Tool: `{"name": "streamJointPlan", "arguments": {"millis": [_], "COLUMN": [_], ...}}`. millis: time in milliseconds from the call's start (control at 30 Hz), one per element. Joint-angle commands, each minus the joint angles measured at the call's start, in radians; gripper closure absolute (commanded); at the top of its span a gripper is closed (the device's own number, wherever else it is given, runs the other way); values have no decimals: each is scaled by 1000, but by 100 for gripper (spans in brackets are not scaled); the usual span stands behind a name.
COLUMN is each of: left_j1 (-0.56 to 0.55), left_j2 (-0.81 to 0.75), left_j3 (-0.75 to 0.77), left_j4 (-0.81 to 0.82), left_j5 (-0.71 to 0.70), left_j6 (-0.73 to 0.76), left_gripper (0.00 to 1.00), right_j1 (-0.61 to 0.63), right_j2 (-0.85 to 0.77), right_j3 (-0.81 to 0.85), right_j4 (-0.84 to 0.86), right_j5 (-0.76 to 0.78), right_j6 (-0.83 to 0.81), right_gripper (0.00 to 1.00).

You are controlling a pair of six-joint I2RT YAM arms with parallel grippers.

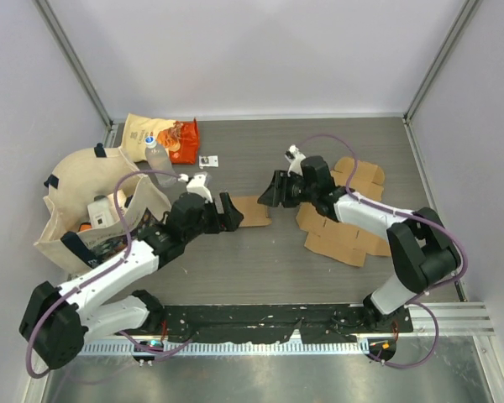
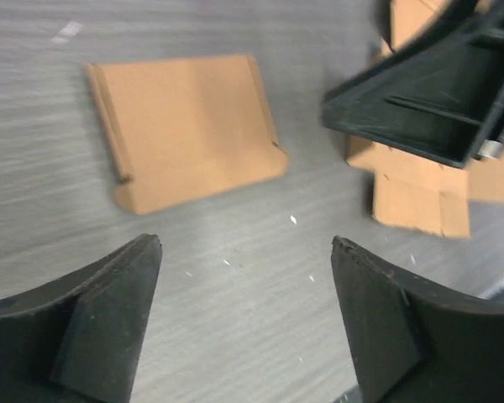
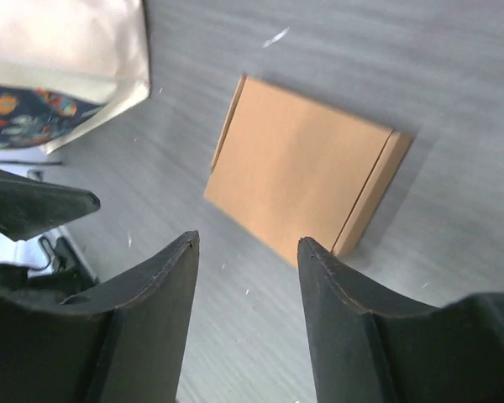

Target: Fold the paper box

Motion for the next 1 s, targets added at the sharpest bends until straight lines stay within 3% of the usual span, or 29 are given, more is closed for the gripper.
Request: {"name": "streamJointPlan", "arguments": {"millis": [0,133,300,433,633,967], "left_j1": [140,189,207,217,256,270], "left_j2": [136,350,442,434,436,471], "left_j3": [76,253,273,218,163,124], "left_j4": [-116,-188,-129,-68,36,168], "left_j5": [21,110,98,101,176,217], "left_j6": [-29,-6,-15,-38,-72,-113], "left_gripper": [7,6,10,14,12,9], "right_j1": [-1,-2,-4,-28,-74,-103], "right_j2": [118,209,269,291,308,326], "right_j3": [154,197,211,171,86,27], "right_j4": [-259,-150,-130,-33,108,159], "right_j5": [129,98,101,55,1,-42], "right_j6": [-141,-78,-61,-6,60,60], "right_gripper": [43,42,43,56,77,90]}}
